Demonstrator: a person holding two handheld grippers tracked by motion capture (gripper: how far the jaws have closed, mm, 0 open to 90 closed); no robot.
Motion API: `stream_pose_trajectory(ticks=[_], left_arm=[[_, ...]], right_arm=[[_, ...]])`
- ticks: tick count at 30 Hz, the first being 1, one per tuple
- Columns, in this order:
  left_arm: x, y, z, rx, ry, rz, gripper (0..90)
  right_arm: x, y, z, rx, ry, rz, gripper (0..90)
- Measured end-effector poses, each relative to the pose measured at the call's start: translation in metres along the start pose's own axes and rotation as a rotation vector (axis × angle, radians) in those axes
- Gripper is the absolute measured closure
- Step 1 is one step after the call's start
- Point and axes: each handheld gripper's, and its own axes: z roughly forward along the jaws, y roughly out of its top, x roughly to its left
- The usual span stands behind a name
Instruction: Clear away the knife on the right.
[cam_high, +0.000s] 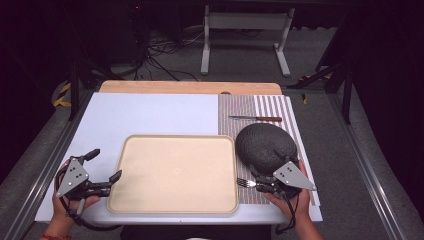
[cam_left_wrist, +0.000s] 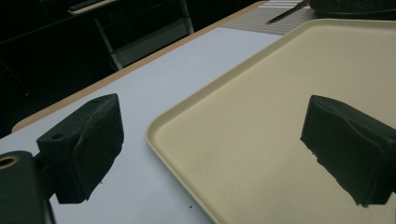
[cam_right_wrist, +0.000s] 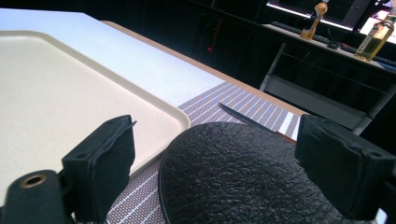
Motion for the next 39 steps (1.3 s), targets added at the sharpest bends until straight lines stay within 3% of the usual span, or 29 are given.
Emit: stream_pose_trajectory(ticks=[6,14,19,24,32,37,39], left_arm=[[-0.001,-0.002,0.000,0.014,-0.014,0.019,6.4],[0.001,-0.005,0.001,0.026,-0.024,0.009,6.5],[-0.001,-0.004,0.001,0.019,-0.017,0.018,6.7],[-0.001,-0.005,0.003,0.025,-0.033,0.016,6.6],[-0.001,-0.004,0.003,0.038,-0.037,0.044,6.6],[-0.002,-0.005,0.004,0.041,-0.045,0.041,6.4],[-0.002,-0.005,0.004,0.043,-0.046,0.039,6.3]], right_arm=[[-0.004,-0.001,0.002,0.010,0.011,0.014,12.3],[-0.005,0.002,0.004,0.018,0.014,0.008,12.2],[-0.013,0.004,0.007,0.026,0.027,0.022,15.4],[-0.019,0.011,0.011,0.049,0.069,0.027,16.2],[-0.025,0.026,0.016,0.068,0.038,0.018,13.9],[-0.032,0.036,0.025,0.081,0.054,-0.007,13.2],[-0.037,0.041,0.028,0.070,0.058,0.003,13.2]])
